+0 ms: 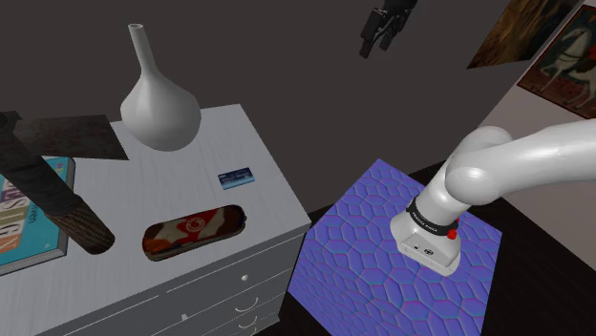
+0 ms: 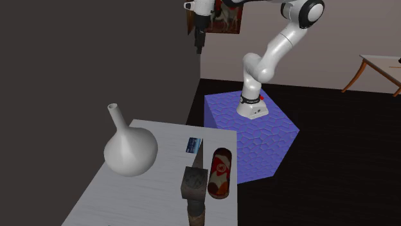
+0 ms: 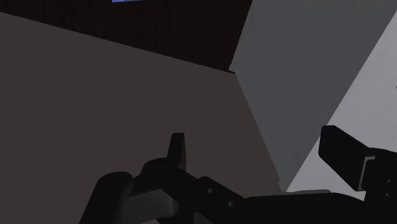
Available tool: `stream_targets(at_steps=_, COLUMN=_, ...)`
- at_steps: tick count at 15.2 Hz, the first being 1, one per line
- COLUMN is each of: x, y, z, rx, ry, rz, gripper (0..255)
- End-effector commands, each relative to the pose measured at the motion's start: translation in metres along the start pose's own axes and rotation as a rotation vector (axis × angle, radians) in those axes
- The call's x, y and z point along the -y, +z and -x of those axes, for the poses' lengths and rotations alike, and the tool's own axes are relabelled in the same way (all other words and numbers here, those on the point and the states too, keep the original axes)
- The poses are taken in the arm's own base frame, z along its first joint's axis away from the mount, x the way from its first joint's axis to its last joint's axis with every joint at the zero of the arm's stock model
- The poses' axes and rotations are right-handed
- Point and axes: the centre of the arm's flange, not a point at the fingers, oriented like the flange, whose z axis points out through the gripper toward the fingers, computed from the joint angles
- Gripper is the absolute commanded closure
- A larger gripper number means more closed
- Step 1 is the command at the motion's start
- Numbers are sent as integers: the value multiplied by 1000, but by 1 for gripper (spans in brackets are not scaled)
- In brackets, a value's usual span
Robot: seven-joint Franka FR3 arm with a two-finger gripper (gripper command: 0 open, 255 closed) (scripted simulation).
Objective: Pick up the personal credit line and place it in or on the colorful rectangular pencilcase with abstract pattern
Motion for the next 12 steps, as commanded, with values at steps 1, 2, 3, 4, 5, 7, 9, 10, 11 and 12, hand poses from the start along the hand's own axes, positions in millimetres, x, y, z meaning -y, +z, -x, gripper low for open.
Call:
stream_targets(at_steps=1, x=0, y=0, z=0, rx=0, ry=0, rz=0, gripper=0)
stream_targets(at_steps=2, x=5, y=9, z=-4, rx=-11, ry=-33, rz=-13, gripper=0)
stream_targets(at_steps=3, x=11, y=19, z=-8, rx=-22, ry=-66, rz=-27, gripper=0)
stream_targets(at_steps=4, x=17, y=28, z=-12, rx=-33, ry=-99, rz=-40, gripper=0)
stream_targets(at_steps=5, x=23, y=37, z=-15, rx=-44, ry=-132, rz=-54, gripper=0)
stream_targets(at_steps=7, x=36, y=55, z=-22, rx=-67, ry=-198, rz=-80, gripper=0)
stream_targets(at_steps=9, x=49, y=72, z=-29, rx=-89, ry=-265, rz=-107, gripper=0)
stream_targets(at_steps=10, x=57, y=80, z=-32, rx=-100, ry=-298, rz=-121, gripper=0)
stream_targets(at_steps=11, x=64, y=88, z=-35, rx=-111, ry=-331, rz=-134, gripper=0)
stream_targets(at_steps=12, x=72, y=96, z=-37, rx=-122, ry=-364, rz=-148, gripper=0)
